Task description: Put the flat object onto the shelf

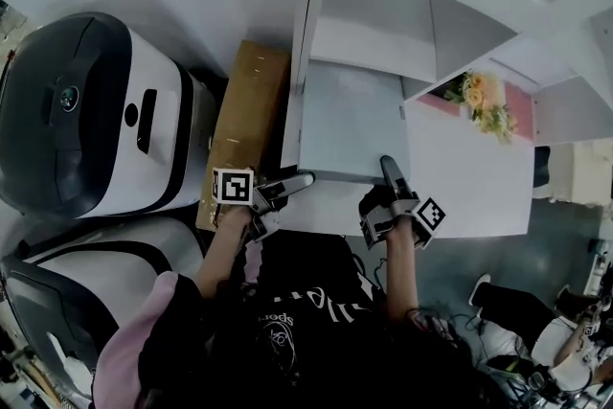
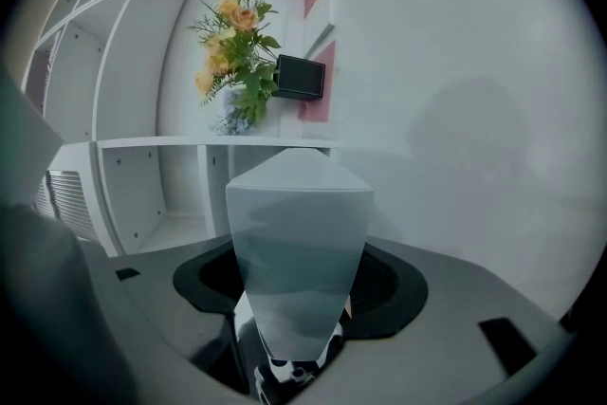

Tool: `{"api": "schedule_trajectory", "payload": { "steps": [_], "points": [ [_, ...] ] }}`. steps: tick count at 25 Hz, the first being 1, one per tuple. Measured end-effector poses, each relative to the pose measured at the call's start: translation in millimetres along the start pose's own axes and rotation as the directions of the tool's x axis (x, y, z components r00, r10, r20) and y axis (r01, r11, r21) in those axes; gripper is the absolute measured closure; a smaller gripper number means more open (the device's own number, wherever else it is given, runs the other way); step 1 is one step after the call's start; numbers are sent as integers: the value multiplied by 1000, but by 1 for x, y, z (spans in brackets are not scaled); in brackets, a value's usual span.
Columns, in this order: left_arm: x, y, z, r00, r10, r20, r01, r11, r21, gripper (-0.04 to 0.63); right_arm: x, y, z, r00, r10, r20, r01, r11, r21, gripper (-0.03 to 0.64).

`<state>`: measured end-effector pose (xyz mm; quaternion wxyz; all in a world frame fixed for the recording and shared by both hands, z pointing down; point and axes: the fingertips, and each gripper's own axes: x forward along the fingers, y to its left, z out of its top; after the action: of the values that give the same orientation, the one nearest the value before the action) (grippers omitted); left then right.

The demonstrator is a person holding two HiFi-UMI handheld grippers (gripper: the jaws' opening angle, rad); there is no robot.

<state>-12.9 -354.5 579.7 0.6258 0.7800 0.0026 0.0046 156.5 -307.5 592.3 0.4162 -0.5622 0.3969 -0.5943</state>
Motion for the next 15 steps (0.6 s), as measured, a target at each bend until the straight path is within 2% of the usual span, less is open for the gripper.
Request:
{"api": "schedule_trajectory", "payload": {
  "steps": [2, 5, 10, 15],
  "points": [
    [-10, 3, -7, 999, 22, -43, -20, 998, 59, 161, 16, 3, 3, 1000, 8, -6, -8, 1000, -1, 313],
    [-20, 5, -19, 994, 56, -96, -45, 993, 105, 161, 39, 8, 10, 1000, 16, -13, -16, 1000, -2, 313],
    [-33, 8, -38, 983, 120, -141, -97, 982, 161, 163, 73, 15, 28, 999, 39, -16, -39, 999, -16, 313],
    [-45, 16, -48, 968, 193, -160, -150, 957, 248, 163, 103, 15, 35, 999, 46, -13, -46, 999, -17, 313]
  ]
}}
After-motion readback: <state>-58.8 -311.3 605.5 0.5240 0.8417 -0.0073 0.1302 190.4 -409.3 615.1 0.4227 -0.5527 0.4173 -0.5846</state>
